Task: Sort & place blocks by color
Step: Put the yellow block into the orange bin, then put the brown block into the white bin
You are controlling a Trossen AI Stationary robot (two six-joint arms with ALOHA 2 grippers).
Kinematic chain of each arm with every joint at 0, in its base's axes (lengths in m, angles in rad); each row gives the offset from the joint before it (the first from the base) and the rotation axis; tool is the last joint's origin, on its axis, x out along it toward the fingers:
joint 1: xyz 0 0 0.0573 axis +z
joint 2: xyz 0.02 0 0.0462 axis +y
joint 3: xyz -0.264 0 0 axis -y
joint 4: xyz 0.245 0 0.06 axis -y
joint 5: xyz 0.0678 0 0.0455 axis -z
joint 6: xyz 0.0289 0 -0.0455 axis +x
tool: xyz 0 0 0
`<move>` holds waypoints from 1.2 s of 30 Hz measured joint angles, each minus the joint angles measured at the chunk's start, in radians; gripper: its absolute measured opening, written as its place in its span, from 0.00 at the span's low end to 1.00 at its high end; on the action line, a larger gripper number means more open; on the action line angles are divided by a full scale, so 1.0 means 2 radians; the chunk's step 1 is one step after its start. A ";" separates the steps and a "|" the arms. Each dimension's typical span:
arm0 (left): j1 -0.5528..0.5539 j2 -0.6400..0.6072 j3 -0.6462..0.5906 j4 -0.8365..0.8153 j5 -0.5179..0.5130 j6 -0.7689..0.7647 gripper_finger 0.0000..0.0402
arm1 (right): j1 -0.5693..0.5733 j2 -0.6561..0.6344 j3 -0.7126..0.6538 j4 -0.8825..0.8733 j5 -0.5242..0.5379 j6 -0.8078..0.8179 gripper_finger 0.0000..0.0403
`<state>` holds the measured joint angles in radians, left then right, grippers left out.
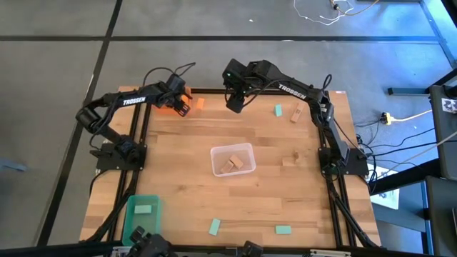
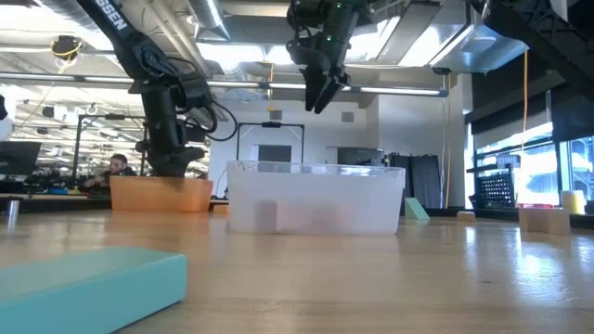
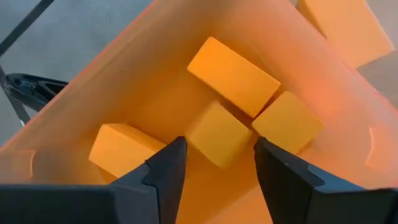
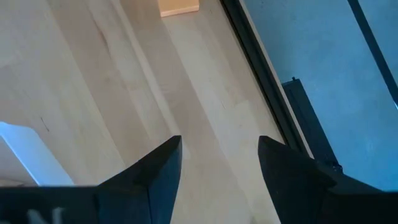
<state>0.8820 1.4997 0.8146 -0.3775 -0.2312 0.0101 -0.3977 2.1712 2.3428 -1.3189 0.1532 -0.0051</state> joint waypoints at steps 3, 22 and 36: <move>0.000 -0.006 0.000 -0.002 0.007 0.000 0.45 | 0.000 0.000 0.000 -0.005 -0.012 -0.007 0.52; -0.177 -0.248 0.000 -0.118 0.053 -0.017 0.46 | 0.115 -0.077 0.000 -0.103 -0.004 0.015 0.52; -0.405 -0.310 0.000 -0.165 -0.025 -0.098 0.46 | 0.198 -0.177 -0.124 -0.124 0.070 0.179 0.52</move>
<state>0.0730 0.8799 0.8143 -0.7078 -0.2818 -0.1855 -0.0026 1.8167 2.0958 -1.5678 0.2927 0.3522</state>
